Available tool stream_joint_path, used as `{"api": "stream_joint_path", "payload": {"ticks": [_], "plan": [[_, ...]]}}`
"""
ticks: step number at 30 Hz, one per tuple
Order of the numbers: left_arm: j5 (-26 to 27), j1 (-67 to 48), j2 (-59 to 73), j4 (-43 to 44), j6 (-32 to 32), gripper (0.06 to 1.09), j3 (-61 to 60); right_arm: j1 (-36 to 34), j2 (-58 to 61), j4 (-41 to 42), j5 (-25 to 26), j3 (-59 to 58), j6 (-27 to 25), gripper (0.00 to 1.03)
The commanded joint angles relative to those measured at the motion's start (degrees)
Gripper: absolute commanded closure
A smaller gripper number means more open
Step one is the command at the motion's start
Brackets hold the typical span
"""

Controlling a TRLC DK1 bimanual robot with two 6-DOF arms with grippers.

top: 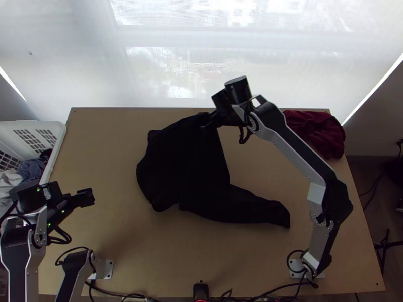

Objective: Fold the t-shirt

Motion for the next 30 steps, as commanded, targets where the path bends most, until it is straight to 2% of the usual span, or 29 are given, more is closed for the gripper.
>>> {"api": "stream_joint_path", "payload": {"ticks": [1,6,10,21,30], "plan": [[3.78,-7.45,5.31,0.65,-0.70,0.15,1.33,-10.36,-2.61,-0.05,-0.18,-5.96,-2.58,1.00],[6.42,-16.06,13.84,0.65,-0.61,0.14,4.75,-14.93,-2.61,0.57,-1.41,-10.53,-4.52,1.00],[6.42,-22.12,21.66,2.50,0.01,0.12,7.74,-16.86,-2.52,1.10,-1.58,-13.34,-5.39,1.00],[6.16,-33.73,38.27,11.46,1.59,0.12,13.54,-17.74,-3.22,1.01,-1.58,-14.13,-5.22,1.00],[3.70,-40.76,47.06,18.49,1.59,0.12,14.25,-16.77,-4.01,1.01,-1.58,-13.87,-4.25,1.00]]}}
